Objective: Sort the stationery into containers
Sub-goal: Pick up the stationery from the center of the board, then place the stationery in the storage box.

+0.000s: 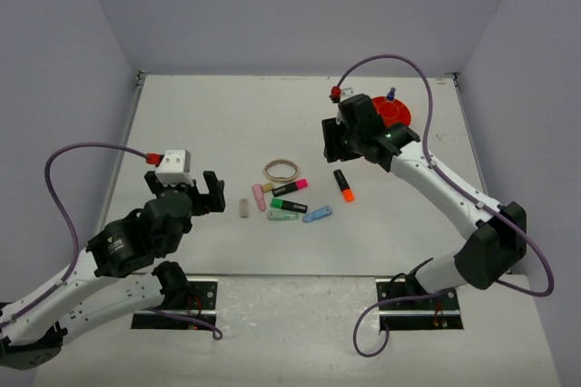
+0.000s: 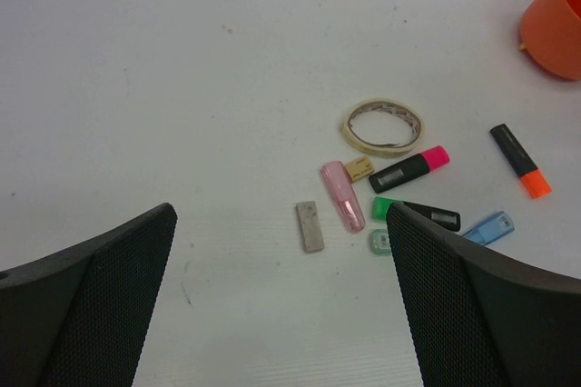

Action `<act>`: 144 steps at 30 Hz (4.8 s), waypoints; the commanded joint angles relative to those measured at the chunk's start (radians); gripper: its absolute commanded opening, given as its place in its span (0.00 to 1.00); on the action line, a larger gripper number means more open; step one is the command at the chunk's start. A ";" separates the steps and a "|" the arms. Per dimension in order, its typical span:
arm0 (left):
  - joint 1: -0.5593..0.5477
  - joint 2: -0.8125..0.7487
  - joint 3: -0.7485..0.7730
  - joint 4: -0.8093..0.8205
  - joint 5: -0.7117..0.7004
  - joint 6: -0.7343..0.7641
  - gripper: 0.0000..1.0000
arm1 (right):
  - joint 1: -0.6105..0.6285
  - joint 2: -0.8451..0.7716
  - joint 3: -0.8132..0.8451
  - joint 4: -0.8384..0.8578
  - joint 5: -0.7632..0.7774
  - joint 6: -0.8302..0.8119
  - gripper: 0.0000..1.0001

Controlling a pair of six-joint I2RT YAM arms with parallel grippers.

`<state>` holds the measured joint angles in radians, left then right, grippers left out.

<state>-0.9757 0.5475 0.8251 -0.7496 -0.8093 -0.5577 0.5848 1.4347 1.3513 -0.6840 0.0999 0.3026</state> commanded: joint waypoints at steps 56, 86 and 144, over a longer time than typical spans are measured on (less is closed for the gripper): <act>0.025 0.149 0.042 0.233 0.211 -0.100 1.00 | 0.115 0.287 0.167 0.117 0.122 0.143 0.00; 0.025 0.610 0.179 0.952 0.583 -0.079 0.00 | 0.118 -0.405 -0.278 0.236 0.006 0.190 0.06; 0.209 1.903 1.313 0.917 0.659 0.023 0.53 | 0.107 -0.944 -0.301 -0.258 0.523 0.279 0.99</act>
<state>-0.7723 2.4760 2.1464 0.1265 -0.1417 -0.5235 0.6930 0.4728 1.0519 -0.9314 0.6262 0.5839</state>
